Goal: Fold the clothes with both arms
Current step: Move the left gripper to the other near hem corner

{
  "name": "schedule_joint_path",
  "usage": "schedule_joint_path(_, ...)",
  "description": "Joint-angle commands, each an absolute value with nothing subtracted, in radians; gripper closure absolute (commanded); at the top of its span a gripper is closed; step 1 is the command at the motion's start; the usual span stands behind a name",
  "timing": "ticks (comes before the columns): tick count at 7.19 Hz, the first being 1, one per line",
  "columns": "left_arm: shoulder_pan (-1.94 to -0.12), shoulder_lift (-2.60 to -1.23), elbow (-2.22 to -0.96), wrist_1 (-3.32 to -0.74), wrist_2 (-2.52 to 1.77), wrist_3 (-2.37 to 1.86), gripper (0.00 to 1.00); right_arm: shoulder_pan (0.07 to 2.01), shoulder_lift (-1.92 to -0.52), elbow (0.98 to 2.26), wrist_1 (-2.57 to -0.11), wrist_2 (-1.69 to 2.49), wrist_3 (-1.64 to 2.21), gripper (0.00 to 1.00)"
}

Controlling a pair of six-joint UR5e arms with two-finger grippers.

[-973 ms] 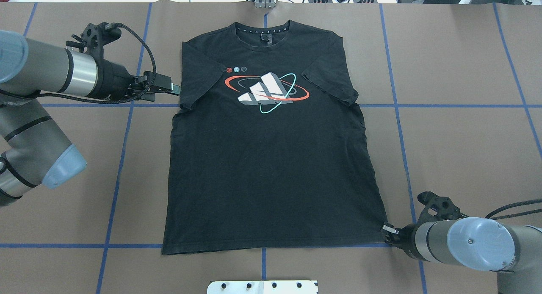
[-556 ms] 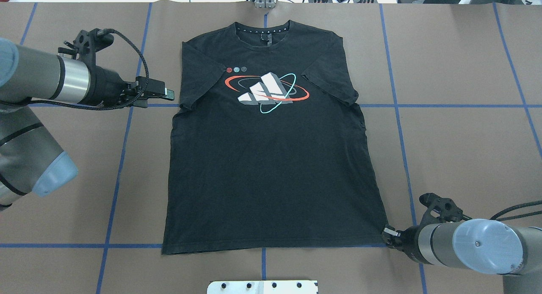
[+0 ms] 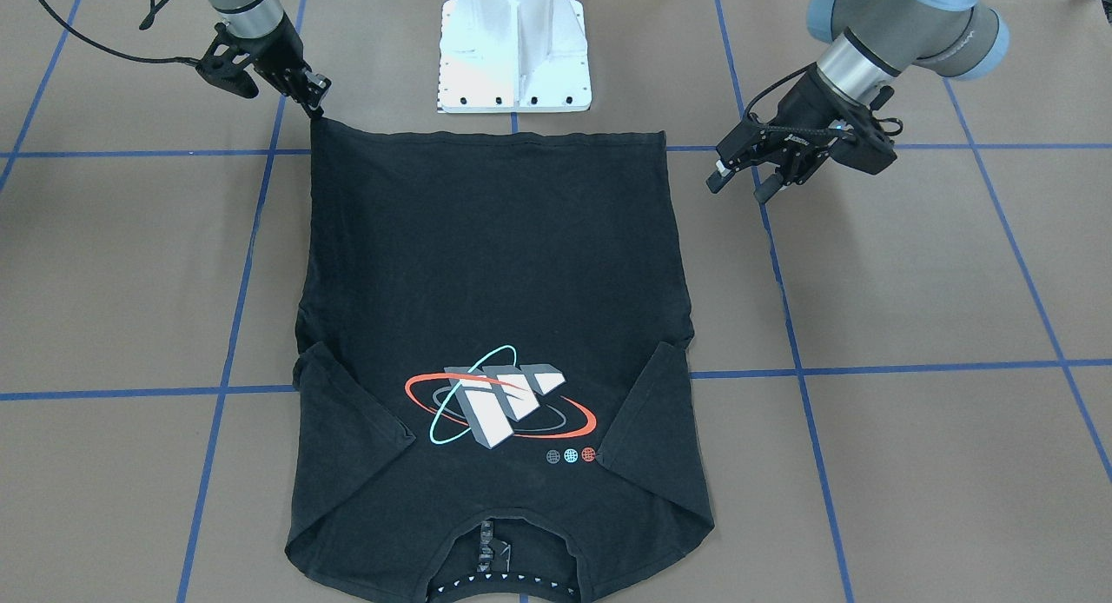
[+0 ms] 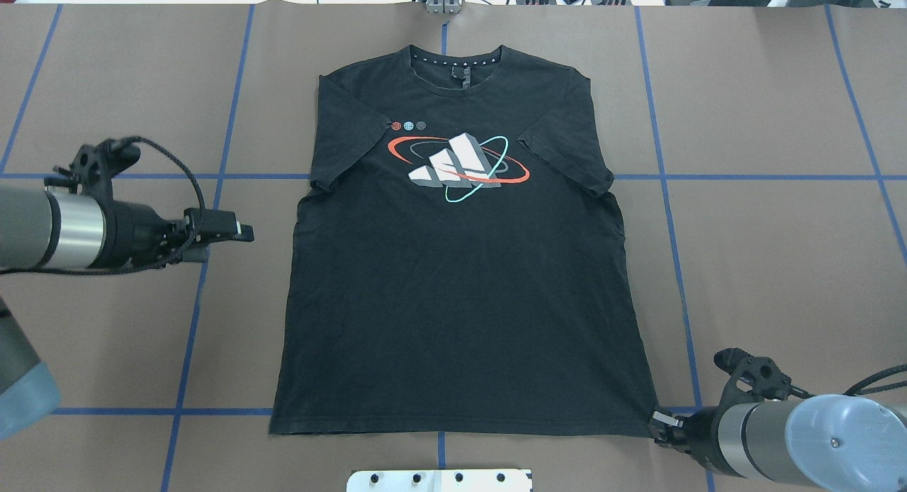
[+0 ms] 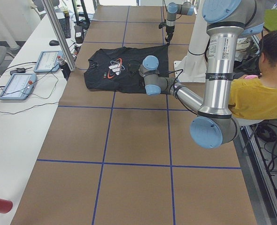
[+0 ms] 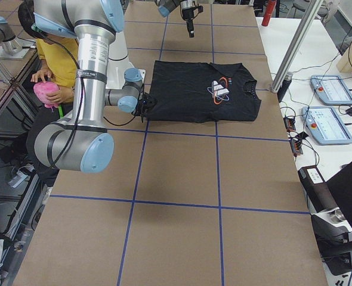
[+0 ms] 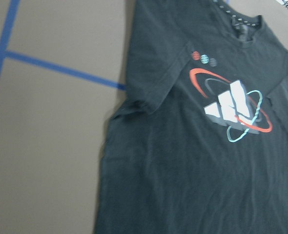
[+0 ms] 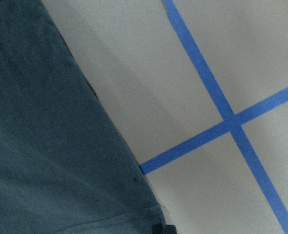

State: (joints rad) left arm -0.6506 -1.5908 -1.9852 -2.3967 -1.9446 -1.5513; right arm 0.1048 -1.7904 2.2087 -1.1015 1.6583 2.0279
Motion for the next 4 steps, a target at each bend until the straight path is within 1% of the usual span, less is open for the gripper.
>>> schedule_joint_path(1,-0.490,-1.565,-2.005,-2.358,-1.817,-1.703,0.03,0.086,-1.790,2.215,-1.101,1.654,2.039,1.00)
schedule_joint_path(2,-0.415,-1.569,-2.038,-2.261,-1.772,-1.748,0.04,0.086,-1.790,2.215,-1.101,1.654,2.039,1.00)
schedule_joint_path(3,-0.340,-1.578,-2.048,-2.167,-1.713,-1.782,0.08,0.086,-1.790,2.217,-1.101,1.652,2.039,1.00)
schedule_joint_path(4,-0.318,-1.575,-2.049,-2.152,-1.691,-1.784,0.10,0.087,-1.790,2.217,-1.101,1.649,2.039,1.00)
